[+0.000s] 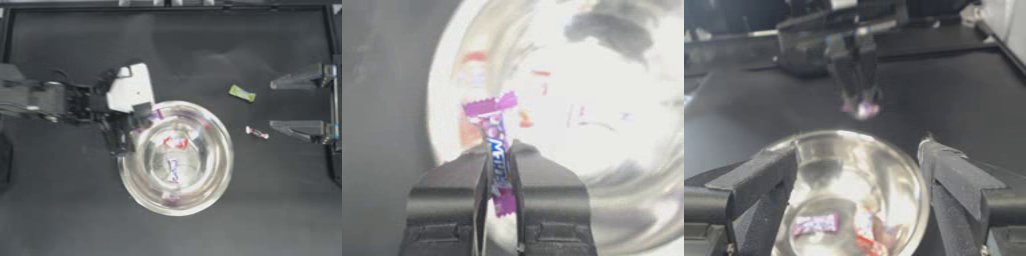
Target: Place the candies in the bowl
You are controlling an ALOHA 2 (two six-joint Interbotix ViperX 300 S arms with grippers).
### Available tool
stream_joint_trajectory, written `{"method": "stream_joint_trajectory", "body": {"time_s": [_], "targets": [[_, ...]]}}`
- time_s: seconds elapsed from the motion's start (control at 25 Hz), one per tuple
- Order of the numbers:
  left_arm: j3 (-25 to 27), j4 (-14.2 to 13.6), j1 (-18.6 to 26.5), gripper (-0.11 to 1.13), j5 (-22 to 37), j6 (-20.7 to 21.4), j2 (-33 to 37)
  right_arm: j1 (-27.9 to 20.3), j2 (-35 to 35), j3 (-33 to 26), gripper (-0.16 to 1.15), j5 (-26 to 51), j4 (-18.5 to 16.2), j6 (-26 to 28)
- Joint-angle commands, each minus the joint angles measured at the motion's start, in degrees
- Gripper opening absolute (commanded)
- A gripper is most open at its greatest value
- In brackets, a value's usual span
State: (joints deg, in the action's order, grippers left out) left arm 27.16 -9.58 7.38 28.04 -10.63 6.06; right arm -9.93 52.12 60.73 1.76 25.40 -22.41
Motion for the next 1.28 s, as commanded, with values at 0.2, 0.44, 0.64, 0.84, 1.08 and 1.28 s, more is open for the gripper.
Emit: {"method": "stream_joint_trajectory", "body": {"time_s": [0.2,0.44,0.64,0.84,1.08,1.28], "targets": [[-3.78,6.24,-0.44,0.44,-4.75,5.45,-7.21,0.0,-0.53,-0.7,1.0,-0.44,0.18,0.09],[-5.54,10.2,-0.62,0.48,-5.36,9.32,-10.46,0.0,-0.53,-0.7,1.0,-0.35,0.18,0.09],[-6.5,12.3,-0.97,0.89,-5.45,12.13,-10.81,0.0,-0.53,-0.7,1.0,-0.35,0.09,0.09],[-6.59,12.3,-0.97,1.01,-5.71,13.01,-9.67,0.09,-0.53,-0.44,1.0,-0.44,0.26,0.09],[-5.71,12.04,-0.88,1.01,-5.63,13.89,-5.45,0.09,-0.44,-0.44,1.0,-0.35,0.35,0.09],[-2.46,11.87,0.44,1.0,-5.8,14.24,2.46,0.09,-0.26,-0.35,1.0,-0.44,0.35,0.09]]}}
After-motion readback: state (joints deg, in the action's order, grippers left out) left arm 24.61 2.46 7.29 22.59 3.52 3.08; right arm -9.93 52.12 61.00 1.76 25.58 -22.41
